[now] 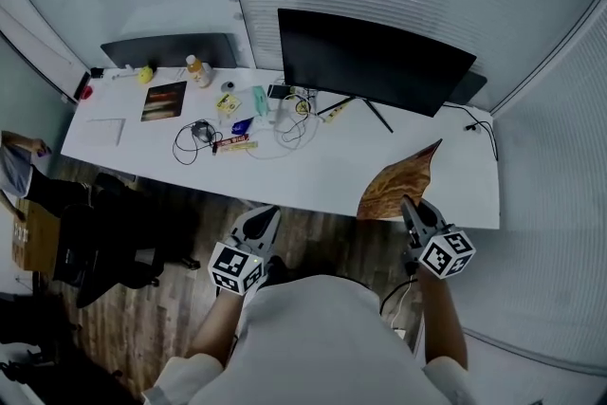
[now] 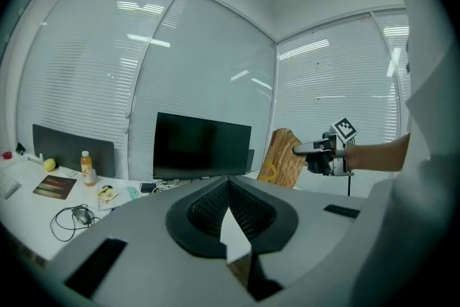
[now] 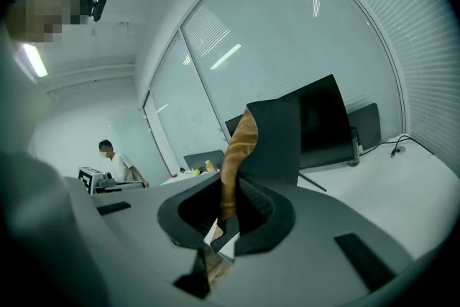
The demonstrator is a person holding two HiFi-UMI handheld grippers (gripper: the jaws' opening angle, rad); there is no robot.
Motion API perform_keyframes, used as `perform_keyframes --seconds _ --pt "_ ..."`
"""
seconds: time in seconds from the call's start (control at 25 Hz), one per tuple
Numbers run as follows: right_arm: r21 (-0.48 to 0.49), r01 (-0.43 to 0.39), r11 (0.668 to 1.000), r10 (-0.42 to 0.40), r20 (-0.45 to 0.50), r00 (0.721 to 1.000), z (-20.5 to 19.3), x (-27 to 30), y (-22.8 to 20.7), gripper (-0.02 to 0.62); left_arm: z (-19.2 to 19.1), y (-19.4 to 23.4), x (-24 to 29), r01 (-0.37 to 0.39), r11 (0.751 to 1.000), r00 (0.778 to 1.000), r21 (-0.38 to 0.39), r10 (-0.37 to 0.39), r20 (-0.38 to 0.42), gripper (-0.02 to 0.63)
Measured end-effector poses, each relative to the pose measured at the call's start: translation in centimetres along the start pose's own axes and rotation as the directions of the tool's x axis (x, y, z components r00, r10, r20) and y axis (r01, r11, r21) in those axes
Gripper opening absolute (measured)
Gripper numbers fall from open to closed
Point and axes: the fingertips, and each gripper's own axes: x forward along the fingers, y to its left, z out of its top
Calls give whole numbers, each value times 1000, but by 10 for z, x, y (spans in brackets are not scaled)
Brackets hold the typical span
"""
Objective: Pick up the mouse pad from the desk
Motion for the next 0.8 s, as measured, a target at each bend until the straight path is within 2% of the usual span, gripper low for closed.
perform_keyframes --seconds 0.36,0.8 --pt "14 42 999 -43 61 997 10 2 29 51 11 32 -21 18 1000 1000 8 -18 14 17" --pt "14 45 999 -46 76 996 12 17 47 51 12 56 -31 19 1000 1000 6 -19 23 17"
